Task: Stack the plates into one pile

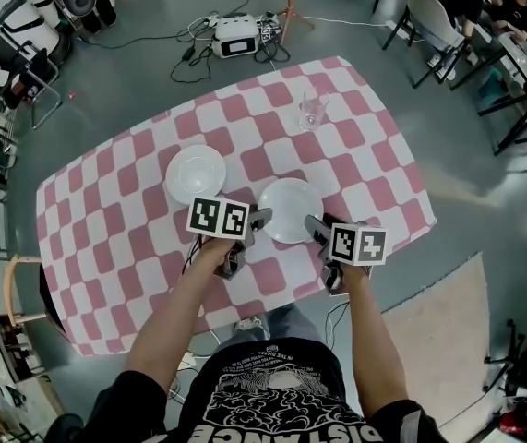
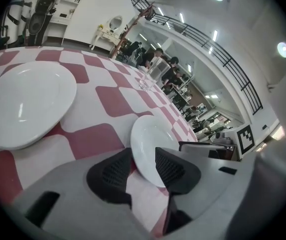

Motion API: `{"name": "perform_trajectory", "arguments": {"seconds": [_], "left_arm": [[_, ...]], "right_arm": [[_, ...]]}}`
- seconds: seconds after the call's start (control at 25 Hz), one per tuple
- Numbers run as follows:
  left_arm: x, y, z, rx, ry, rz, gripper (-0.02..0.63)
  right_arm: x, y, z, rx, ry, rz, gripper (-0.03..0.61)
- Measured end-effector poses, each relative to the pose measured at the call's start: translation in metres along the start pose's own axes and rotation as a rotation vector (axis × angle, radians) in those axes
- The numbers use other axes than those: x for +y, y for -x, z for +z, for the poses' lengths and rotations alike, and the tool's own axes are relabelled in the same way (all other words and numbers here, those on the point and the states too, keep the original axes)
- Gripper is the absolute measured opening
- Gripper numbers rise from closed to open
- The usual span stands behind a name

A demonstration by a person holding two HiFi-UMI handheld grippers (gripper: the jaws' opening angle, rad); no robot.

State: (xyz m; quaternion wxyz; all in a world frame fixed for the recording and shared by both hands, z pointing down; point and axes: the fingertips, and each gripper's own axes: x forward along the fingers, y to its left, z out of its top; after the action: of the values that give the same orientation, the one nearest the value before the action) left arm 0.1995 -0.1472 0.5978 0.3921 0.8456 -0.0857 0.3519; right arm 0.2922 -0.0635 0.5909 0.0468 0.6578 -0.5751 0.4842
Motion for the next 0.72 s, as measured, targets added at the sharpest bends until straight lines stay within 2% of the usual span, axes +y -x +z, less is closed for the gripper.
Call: {"name": "perform_trajectory", "arguments": {"seconds": [0.32, 0.44, 0.72], "left_arm": [[0.010, 0.001, -0.001, 0.005, -0.002, 0.045, 0.076], [0.010, 0.001, 0.000, 0.004, -0.014, 0.059, 0.071], [0.012, 0.008, 0.007, -0.023, -0.022, 0.074, 0.058]], "right_arm": [[-0.006, -0.003, -0.001, 0.016, -0.026, -0.044, 0.146], [-0.012, -0.002, -0.001, 0.019, -0.028, -0.084, 0.087], [-0.009, -0.003, 0.007, -0.003, -0.038, -0.084, 0.067]]}}
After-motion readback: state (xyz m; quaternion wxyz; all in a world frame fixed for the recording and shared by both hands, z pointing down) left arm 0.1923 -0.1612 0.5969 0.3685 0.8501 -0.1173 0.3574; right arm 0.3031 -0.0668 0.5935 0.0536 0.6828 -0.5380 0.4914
